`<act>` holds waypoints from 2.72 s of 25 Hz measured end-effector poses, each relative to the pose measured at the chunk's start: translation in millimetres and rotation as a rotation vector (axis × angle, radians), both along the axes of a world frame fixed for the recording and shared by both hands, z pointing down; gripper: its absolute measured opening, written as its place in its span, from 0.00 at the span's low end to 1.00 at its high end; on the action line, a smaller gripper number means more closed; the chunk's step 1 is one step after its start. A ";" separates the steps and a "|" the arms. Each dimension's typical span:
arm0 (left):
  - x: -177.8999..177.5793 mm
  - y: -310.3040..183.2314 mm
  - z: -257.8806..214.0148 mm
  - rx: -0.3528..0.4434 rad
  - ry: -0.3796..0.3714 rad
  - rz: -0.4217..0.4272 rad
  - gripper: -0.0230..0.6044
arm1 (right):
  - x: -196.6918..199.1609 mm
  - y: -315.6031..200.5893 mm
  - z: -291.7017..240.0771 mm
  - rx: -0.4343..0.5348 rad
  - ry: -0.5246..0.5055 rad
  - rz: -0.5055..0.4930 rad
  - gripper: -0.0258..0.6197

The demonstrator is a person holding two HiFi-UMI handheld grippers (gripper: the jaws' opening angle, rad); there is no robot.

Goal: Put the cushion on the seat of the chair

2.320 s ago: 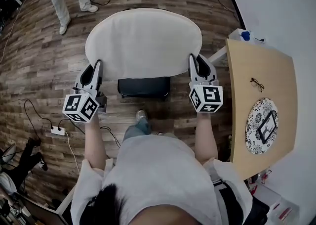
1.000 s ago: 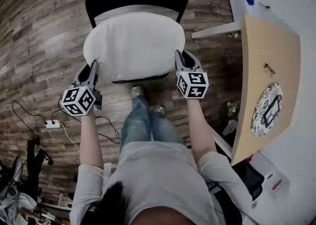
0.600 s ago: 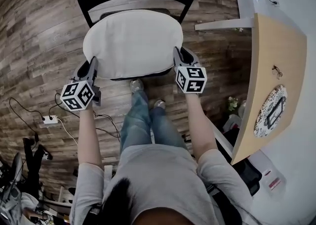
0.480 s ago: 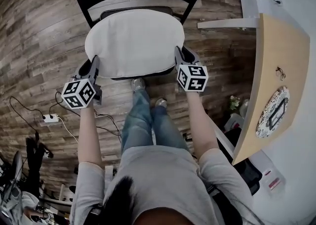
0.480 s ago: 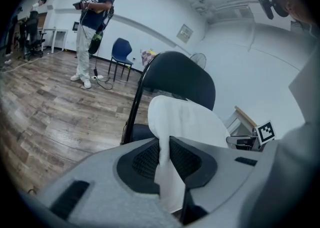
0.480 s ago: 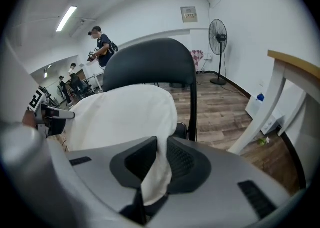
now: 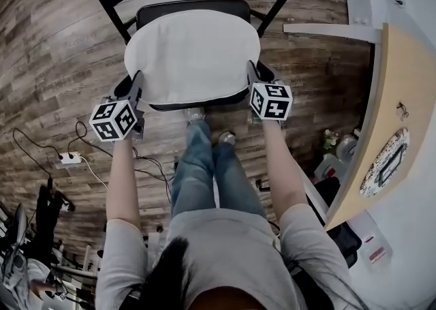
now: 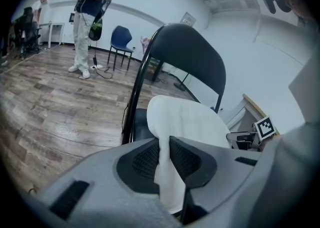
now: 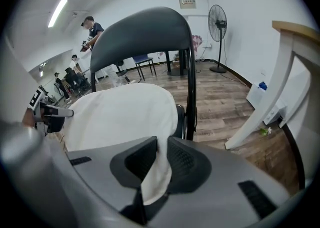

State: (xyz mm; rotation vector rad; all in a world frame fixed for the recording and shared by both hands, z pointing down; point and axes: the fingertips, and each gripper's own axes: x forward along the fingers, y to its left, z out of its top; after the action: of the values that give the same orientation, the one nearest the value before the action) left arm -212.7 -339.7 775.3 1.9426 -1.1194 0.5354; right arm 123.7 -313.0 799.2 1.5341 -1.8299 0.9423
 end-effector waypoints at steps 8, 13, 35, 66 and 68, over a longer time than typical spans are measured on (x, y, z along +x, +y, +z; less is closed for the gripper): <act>1.6 -4.7 36.7 -0.040 -0.033 -0.001 0.13 | 1.2 0.4 35.2 -0.047 0.010 -0.013 0.13; 2.2 -1.6 53.3 -0.070 -0.031 -0.017 0.13 | 4.0 -2.2 51.9 -0.071 0.030 -0.025 0.13; -3.5 -0.1 100.5 -0.143 -0.095 0.029 0.19 | 8.3 5.8 96.5 -0.158 0.089 -0.045 0.14; 12.5 23.0 -68.1 0.309 -0.133 0.022 0.06 | -67.1 10.1 -73.2 0.240 -0.023 -0.166 0.07; 14.9 26.4 -88.6 0.341 -0.136 0.023 0.06 | -71.5 9.6 -95.5 0.276 -0.023 -0.188 0.07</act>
State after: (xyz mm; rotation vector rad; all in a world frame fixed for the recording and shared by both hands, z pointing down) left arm -197.8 -313.3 686.7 2.2391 -1.3464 0.5210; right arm 52.2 -303.4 703.7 1.4782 -2.1484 0.6433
